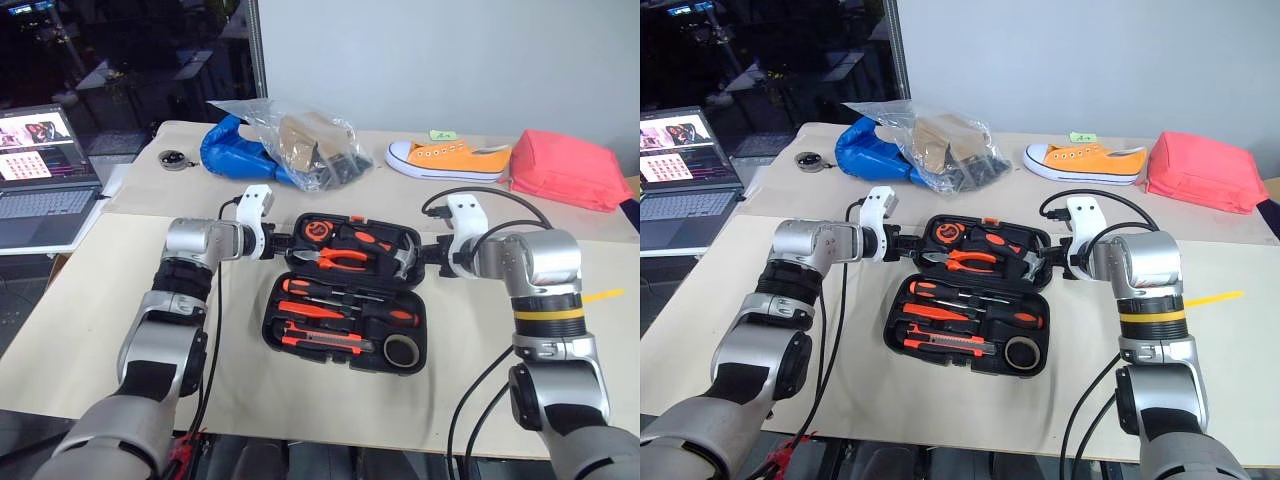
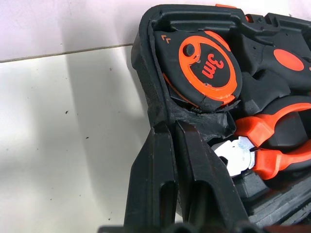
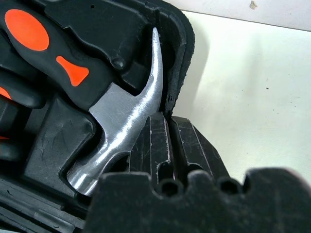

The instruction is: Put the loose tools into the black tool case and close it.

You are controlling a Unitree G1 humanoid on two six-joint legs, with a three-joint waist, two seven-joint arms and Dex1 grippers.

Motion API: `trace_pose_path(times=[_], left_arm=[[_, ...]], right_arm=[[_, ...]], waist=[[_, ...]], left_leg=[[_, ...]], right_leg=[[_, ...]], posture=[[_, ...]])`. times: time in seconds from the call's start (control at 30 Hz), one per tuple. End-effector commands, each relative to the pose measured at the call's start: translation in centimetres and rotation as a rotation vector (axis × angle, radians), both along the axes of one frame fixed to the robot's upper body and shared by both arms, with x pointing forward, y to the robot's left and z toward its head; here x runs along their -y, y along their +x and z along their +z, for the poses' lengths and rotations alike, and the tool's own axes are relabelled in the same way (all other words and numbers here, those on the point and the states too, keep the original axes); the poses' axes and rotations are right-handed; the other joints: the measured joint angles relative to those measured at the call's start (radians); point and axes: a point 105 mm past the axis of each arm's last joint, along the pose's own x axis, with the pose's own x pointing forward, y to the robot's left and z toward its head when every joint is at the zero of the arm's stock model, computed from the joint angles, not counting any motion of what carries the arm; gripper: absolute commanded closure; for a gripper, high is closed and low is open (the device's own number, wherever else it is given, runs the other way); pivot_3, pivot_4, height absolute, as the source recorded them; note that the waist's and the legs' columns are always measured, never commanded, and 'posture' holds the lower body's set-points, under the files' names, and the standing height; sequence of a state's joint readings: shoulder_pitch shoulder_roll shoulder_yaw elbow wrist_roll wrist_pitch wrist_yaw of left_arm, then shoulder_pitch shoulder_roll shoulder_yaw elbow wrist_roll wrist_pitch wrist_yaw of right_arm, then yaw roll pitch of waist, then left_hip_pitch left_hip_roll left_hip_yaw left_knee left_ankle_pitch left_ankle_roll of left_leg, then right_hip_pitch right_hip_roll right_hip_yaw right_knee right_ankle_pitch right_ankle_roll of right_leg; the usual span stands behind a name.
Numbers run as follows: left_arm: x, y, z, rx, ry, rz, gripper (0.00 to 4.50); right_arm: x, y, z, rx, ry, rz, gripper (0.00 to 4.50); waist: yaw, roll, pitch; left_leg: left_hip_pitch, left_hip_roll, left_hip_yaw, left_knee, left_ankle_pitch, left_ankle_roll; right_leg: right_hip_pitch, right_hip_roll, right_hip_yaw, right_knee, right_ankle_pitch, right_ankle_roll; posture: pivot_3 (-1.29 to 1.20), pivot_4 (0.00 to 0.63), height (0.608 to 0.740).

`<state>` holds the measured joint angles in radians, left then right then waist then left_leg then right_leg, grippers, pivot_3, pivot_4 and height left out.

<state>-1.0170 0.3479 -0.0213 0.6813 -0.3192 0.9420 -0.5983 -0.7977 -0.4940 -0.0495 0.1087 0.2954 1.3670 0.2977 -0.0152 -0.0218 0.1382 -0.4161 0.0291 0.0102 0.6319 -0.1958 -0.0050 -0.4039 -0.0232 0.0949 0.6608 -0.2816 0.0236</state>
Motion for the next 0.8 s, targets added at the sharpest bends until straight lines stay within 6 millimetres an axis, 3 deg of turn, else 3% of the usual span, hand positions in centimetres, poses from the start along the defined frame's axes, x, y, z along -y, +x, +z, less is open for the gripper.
trace_pose_path(times=[0.03,0.27,0.37,0.47,0.67,0.8], left_arm=[[1.2,-0.1,1.6,0.073,-0.031,-0.061,4.50],[2.1,-1.3,4.3,0.362,-0.030,-0.202,4.50],[2.5,-1.9,5.7,0.507,-0.011,-0.261,4.50],[2.6,-2.7,6.9,0.665,0.014,-0.307,4.50],[1.2,-5.3,5.3,0.915,0.246,-0.406,4.50],[-0.2,-7.2,2.0,0.900,0.334,-0.445,4.50]], right_arm=[[-0.8,0.2,1.3,0.120,0.064,0.041,4.45],[-3.6,-1.0,5.2,0.531,0.308,0.240,4.45],[-3.8,-1.1,6.6,0.674,0.335,0.250,4.45],[-4.1,-2.2,8.1,0.832,0.253,0.317,4.45],[-4.1,-6.3,5.9,0.966,0.062,0.460,4.45],[-4.6,-9.8,2.6,0.979,-0.070,0.566,4.45]], waist=[[0.000,0.000,0.000],[-0.014,0.000,0.000],[-0.025,0.000,0.000],[-0.025,0.000,0.001],[-0.021,0.000,0.000],[-0.020,0.001,0.000]], left_leg=[[0.000,0.000,0.000,0.000,0.000,0.000],[0.000,0.001,0.000,-0.001,0.000,0.000],[0.000,0.001,0.000,-0.002,0.000,-0.001],[0.000,0.000,0.000,-0.002,0.001,-0.001],[-0.002,0.001,0.000,-0.006,0.000,0.000],[-0.002,0.003,-0.002,-0.005,-0.001,0.000]], right_leg=[[0.000,0.000,0.000,0.000,0.000,0.000],[-0.002,0.000,0.001,0.001,0.000,0.000],[-0.002,0.000,0.001,0.002,0.000,0.000],[-0.002,0.000,0.002,0.001,0.000,0.000],[-0.002,0.000,0.001,0.001,0.000,0.000],[-0.002,-0.002,0.002,0.000,0.000,0.000]], posture=[[0.00,0.150,0.740],[0.00,0.150,0.740],[0.00,0.150,0.740],[0.00,0.150,0.740],[0.00,0.150,0.740],[0.00,0.150,0.740]])
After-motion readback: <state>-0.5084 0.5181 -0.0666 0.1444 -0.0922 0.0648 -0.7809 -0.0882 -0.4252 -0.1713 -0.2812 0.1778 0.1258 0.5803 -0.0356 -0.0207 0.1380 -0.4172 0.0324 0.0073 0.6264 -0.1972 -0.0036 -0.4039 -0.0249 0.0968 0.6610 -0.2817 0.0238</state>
